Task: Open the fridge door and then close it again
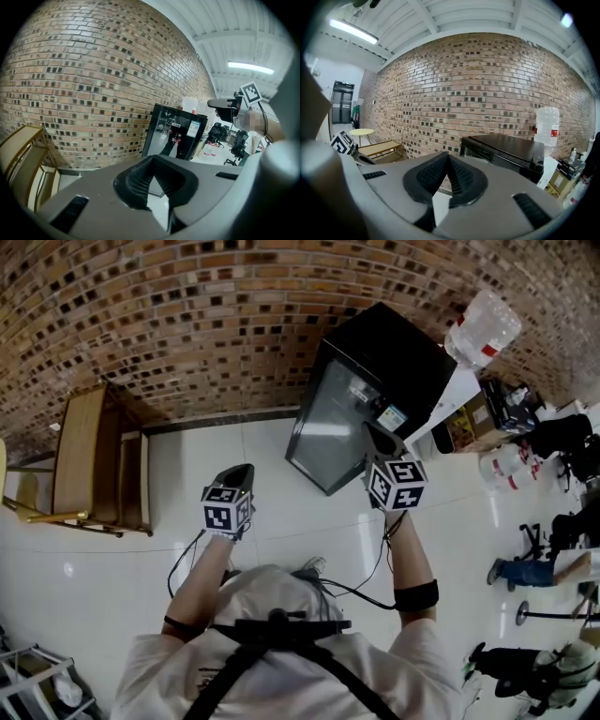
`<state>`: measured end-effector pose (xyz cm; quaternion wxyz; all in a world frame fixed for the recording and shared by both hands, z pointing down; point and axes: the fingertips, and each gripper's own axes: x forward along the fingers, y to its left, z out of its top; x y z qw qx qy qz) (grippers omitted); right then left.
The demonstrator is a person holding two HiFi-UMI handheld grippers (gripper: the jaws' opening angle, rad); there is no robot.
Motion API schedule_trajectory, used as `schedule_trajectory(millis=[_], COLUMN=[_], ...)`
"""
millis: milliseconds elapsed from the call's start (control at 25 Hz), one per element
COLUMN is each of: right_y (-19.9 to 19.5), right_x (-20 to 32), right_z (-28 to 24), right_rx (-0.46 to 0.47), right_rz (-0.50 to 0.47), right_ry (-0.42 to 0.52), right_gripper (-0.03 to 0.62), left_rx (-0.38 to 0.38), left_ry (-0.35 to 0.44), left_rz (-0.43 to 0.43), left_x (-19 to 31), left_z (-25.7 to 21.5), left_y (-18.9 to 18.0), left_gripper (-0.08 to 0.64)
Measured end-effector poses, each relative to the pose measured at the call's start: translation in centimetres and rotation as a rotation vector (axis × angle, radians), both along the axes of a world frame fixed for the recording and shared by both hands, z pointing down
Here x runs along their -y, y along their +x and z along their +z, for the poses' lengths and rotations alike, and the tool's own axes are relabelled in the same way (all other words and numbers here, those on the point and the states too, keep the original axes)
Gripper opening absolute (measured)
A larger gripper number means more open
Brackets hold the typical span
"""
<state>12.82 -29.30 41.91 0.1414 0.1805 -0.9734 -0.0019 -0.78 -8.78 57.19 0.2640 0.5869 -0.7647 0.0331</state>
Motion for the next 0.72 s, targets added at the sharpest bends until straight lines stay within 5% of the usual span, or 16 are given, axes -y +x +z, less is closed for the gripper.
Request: schedule_trajectory(millis=[720], right_y=[0.7], right_x=[-0.5], right_z=[-0.6], right_rx=[0.010], right_rz=[0.037], right_ry=[-0.013], right_gripper=[0.000], left_rx=[0.007], left_ry=[0.017], left_rz=[0.046], left_x=[1.9], left_z=[-0.8], left_y=[-0.3], left_gripper=[0.000])
